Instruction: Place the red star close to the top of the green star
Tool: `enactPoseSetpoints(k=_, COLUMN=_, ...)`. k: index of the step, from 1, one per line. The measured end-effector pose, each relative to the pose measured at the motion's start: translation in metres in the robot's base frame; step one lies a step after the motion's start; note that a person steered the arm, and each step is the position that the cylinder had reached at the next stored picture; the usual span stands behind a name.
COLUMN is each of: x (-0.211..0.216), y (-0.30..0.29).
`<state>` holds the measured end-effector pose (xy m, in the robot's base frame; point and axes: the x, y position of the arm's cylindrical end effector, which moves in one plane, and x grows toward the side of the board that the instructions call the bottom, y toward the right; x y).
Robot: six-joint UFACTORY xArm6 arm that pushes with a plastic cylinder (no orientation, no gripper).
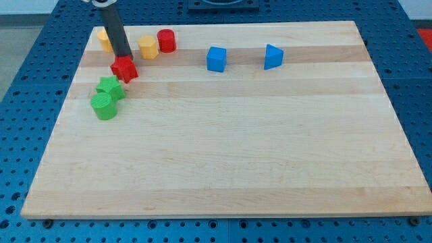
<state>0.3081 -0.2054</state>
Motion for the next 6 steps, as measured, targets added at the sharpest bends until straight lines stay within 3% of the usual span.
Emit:
enactPoseSetpoints(k=2, x=0.014, y=-0.002)
enactPoseSetpoints(k=4, x=-0.006, y=0.039)
enactPoseSetpoints(k=6, x=0.027, y=0.039)
